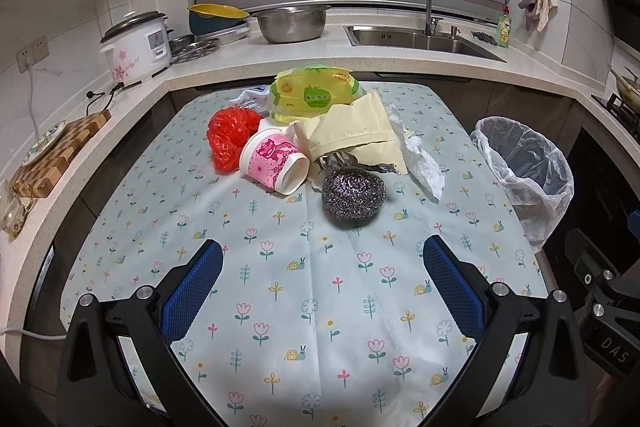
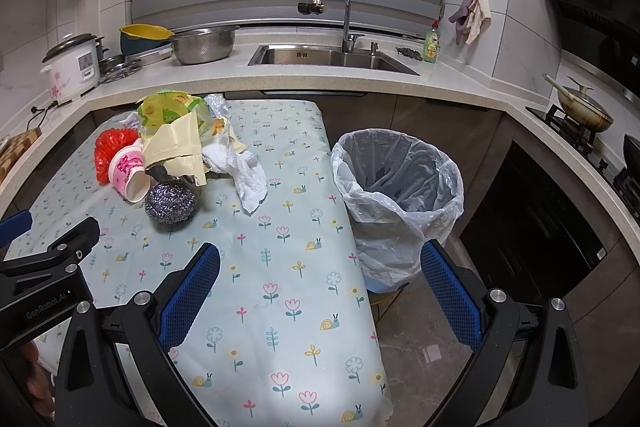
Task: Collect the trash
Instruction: 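Grasp the pink paper cup with the left tool while the right tool grasps the beige packet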
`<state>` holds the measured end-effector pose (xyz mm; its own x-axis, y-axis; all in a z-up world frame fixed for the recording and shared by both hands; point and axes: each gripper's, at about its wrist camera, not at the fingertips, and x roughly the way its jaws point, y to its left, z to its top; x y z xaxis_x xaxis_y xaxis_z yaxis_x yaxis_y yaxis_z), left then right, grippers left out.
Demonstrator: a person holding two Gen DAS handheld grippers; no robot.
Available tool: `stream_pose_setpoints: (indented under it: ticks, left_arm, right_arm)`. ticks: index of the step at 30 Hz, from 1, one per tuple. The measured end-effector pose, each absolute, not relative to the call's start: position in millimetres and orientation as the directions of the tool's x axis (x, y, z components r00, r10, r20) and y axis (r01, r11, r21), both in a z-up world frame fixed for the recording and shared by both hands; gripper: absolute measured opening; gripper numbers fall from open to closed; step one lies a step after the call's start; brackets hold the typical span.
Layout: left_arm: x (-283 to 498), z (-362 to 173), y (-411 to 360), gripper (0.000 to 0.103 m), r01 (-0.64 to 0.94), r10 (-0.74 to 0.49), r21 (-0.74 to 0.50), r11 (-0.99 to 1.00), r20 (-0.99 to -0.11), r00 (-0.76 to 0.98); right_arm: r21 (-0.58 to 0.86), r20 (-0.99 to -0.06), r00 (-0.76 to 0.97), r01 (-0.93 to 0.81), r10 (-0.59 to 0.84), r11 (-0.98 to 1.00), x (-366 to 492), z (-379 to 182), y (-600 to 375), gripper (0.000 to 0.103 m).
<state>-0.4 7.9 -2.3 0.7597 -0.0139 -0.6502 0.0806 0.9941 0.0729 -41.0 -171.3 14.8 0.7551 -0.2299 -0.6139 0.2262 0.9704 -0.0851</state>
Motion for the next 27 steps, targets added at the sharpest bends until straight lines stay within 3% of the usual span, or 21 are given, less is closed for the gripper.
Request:
stream_pose_setpoints:
  ticks: [13, 27]
  left_arm:
    - [2, -4, 14, 0.096, 0.066, -0.009, 0.065, 0.996, -0.640, 0.768]
    - [57, -18, 56, 0.096, -0.013, 0.016, 0.009, 1.000, -0.671, 0.742]
  right_arm:
    - [-0.091, -0.616, 0.751, 0.233, -0.238, 0.968, -30, 10, -174, 0.096]
    - [-0.053, -0.659, 0.725, 0.222, -0.202, 0.974, 26, -16, -175, 0.096]
